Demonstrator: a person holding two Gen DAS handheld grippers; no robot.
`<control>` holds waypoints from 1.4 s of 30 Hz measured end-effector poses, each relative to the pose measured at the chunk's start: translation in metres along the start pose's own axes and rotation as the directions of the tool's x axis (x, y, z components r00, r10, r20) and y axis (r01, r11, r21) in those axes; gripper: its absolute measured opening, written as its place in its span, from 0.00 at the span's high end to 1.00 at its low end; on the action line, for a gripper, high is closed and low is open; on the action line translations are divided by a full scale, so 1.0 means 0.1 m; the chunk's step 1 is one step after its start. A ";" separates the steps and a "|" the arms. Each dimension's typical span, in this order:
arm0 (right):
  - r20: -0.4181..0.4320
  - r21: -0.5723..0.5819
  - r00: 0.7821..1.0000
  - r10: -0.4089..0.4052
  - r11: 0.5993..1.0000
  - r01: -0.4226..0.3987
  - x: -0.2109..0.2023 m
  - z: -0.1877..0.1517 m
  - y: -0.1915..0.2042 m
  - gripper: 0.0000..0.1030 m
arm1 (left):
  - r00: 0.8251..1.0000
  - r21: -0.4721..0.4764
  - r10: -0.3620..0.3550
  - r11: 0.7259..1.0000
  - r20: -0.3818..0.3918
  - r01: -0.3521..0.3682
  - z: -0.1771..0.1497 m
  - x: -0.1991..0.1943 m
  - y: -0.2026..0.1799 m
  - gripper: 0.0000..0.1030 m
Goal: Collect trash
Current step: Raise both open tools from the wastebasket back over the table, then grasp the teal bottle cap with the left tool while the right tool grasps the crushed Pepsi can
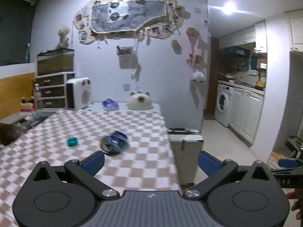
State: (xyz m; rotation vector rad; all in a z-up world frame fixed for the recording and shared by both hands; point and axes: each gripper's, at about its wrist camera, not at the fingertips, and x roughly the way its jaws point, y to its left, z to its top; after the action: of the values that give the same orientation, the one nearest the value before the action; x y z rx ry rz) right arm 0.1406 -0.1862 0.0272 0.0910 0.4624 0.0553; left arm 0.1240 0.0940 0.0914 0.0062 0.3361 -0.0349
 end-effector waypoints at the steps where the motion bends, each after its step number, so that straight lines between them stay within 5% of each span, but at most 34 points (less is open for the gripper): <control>1: 0.003 -0.009 1.000 0.008 1.000 -0.008 0.03 0.04 0.08 0.00 | 1.000 0.003 0.012 1.000 0.005 -0.012 0.03 0.01 0.09 0.00; 12: 0.008 -0.086 0.991 0.133 0.988 -0.132 0.48 0.59 1.00 0.00 | 0.989 0.022 0.149 0.989 0.026 -0.149 0.47 0.38 1.18 0.00; 21: 0.042 -0.187 0.979 0.200 0.964 -0.189 0.91 1.10 1.66 0.00 | 0.984 -0.048 0.171 0.984 -0.056 -0.174 0.72 1.26 2.00 0.00; 35: -0.016 -0.288 0.961 0.277 0.919 -0.270 1.93 1.68 2.22 0.00 | 0.953 -0.118 0.152 0.975 -0.264 -0.188 0.36 3.03 2.61 0.00; 42: -0.098 -0.217 0.914 0.393 0.888 -0.405 2.66 1.65 2.32 0.00 | 0.956 -0.110 0.120 0.982 -0.267 -0.154 0.15 3.43 2.70 0.00</control>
State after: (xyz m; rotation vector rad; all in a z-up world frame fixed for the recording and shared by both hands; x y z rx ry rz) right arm 0.4449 0.0518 0.0793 -0.0489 0.4796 0.5194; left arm 0.4619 0.3523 -0.0076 -0.0956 0.5994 0.1275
